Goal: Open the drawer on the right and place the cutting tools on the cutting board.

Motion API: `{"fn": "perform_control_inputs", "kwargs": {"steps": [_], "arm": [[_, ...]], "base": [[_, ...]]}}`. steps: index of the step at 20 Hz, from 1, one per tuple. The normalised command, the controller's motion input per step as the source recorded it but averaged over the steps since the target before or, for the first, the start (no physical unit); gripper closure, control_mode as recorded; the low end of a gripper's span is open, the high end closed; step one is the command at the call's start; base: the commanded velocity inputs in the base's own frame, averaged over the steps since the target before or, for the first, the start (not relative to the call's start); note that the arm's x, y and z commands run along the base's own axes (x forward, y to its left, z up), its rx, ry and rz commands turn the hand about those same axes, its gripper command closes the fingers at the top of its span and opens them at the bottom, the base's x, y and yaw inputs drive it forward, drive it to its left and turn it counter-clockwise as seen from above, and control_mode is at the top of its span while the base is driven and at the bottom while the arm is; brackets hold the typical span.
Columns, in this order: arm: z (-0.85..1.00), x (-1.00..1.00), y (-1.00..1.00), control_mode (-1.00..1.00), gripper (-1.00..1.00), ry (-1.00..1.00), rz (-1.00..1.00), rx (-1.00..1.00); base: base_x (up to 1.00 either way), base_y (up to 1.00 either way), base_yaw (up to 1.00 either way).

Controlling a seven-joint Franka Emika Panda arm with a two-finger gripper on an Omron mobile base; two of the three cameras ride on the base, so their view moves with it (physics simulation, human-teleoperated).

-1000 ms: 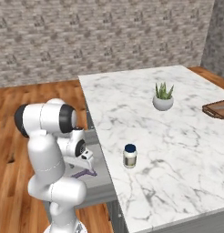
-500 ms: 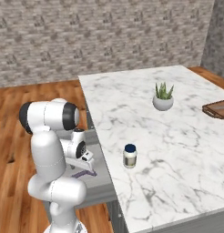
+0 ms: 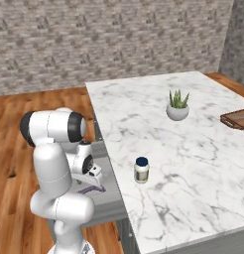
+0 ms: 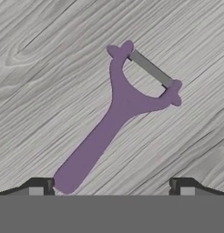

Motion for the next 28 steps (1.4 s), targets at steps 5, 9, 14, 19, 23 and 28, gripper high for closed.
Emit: {"fn": "perform_control_inputs", "kwargs": {"steps": [5,9,14,19,23,28], "arm": [[-0.09,-0.09,0.0,-1.0,-1.0,-0.01,-0.1,0.0],[-0.07,-0.04,-0.02,-1.0,-1.0,0.0,-0.06,0.0],[-0.01,0.06,0.0,-1.0,-1.0,0.0,0.0,0.0],[-0.05,0.18,0.0,-1.0,-1.0,0.0,0.0,0.0],[-0.09,0.14,0.0,-1.0,-1.0,0.0,0.0,0.0],[-0.19,0.03,0.0,-1.0,-1.0,0.0,0.0,-0.01]], "base": [[0.0,0.0,0.0],[0.0,0.0,0.0],[0.0,0.0,0.0],[0.0,0.0,0.0],[0.0,0.0,0.0],[0.0,0.0,0.0]]}}
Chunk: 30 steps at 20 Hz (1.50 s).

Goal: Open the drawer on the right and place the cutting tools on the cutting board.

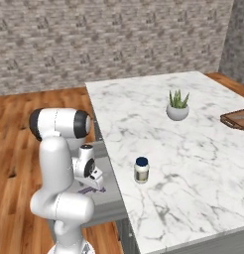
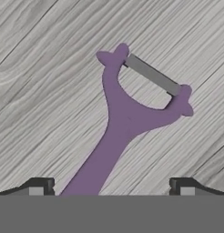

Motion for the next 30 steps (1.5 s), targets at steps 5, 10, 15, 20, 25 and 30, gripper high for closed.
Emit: {"fn": "perform_control_inputs", "kwargs": {"steps": [5,10,15,20,25,30], "arm": [[-0.17,0.0,0.0,-1.0,-1.0,0.0,-0.03,-0.01],[-0.12,0.0,0.0,-1.0,-1.0,0.0,-0.05,0.0],[-0.06,0.0,0.0,-1.0,-1.0,0.0,-0.05,0.0],[-0.01,0.12,0.0,-1.0,-1.0,0.0,-0.07,0.0],[0.0,0.24,0.0,-1.0,-1.0,0.0,-0.08,0.0],[-0.04,0.27,0.0,-1.0,-1.0,0.0,-0.07,0.0]], "base": [[0.0,0.0,0.0],[0.0,0.0,0.0],[0.0,0.0,0.0],[0.0,0.0,0.0],[0.0,0.0,0.0],[0.0,0.0,0.0]]}}
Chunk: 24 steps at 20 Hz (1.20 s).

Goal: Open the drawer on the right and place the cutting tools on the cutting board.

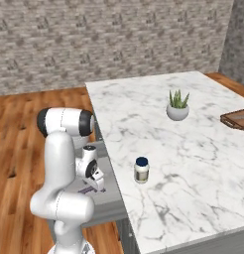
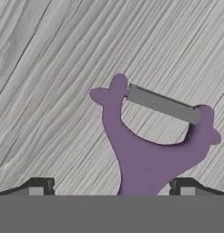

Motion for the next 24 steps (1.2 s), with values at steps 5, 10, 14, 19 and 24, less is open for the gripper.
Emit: {"fn": "perform_control_inputs", "kwargs": {"steps": [5,10,14,19,24], "arm": [[-0.3,0.04,0.02,-1.0,-1.0,0.01,-0.03,-0.02],[-0.3,0.0,0.04,-1.0,1.0,0.02,0.0,-0.04],[0.07,0.0,0.0,-1.0,1.0,0.0,-0.01,0.0],[0.9,-0.03,0.0,-1.0,1.0,-0.05,-0.08,0.0],[1.0,-0.07,0.0,-1.0,1.0,-0.11,-0.12,0.0]], "base": [[0.0,0.0,0.0],[0.0,0.0,0.0],[0.0,0.0,0.0],[0.0,0.0,0.0],[0.0,0.0,0.0]]}}
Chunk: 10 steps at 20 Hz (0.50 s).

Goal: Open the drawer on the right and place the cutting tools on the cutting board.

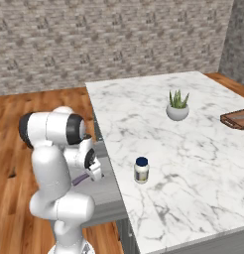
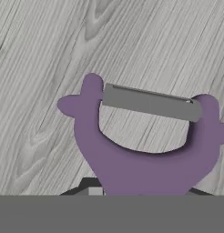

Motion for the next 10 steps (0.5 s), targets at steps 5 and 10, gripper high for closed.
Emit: {"fn": "perform_control_inputs", "kwargs": {"steps": [5,10], "arm": [[1.0,-0.31,0.0,-1.0,1.0,-0.1,-0.12,0.0],[1.0,-0.1,0.03,-1.0,1.0,-0.04,-0.11,-0.01]], "base": [[0.0,0.0,0.0],[0.0,0.0,0.0]]}}
